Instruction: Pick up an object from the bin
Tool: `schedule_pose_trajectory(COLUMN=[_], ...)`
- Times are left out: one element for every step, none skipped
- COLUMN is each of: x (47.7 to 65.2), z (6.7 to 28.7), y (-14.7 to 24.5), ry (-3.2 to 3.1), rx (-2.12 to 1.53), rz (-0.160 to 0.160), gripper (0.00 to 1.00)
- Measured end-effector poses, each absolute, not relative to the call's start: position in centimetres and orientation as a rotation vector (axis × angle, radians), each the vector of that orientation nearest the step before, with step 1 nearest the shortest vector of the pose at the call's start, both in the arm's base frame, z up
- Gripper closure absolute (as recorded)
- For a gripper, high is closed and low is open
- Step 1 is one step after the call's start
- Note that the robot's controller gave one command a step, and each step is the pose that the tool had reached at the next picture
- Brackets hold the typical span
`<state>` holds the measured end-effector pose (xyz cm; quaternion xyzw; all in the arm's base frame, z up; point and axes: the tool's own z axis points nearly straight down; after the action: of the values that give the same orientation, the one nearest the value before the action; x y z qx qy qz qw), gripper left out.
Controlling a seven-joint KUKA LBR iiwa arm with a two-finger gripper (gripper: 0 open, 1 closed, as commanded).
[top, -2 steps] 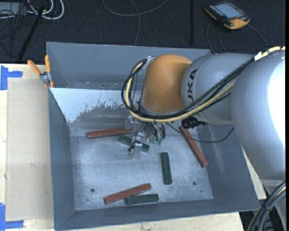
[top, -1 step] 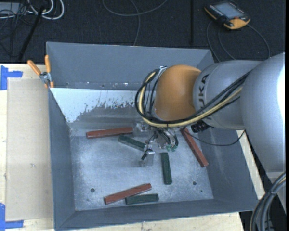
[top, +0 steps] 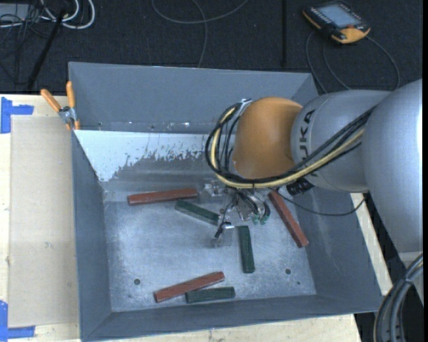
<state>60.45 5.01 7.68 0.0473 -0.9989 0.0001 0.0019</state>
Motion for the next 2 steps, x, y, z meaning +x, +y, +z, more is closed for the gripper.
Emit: schedule_pose_trajectory(x=[60.3, 61.4], z=[11.1, 9.5], y=[7.9, 5.7], ry=[-3.128, -3.096], rx=[0.258, 0.566], rz=[0.002, -0.005], gripper=[0.00, 0.00])
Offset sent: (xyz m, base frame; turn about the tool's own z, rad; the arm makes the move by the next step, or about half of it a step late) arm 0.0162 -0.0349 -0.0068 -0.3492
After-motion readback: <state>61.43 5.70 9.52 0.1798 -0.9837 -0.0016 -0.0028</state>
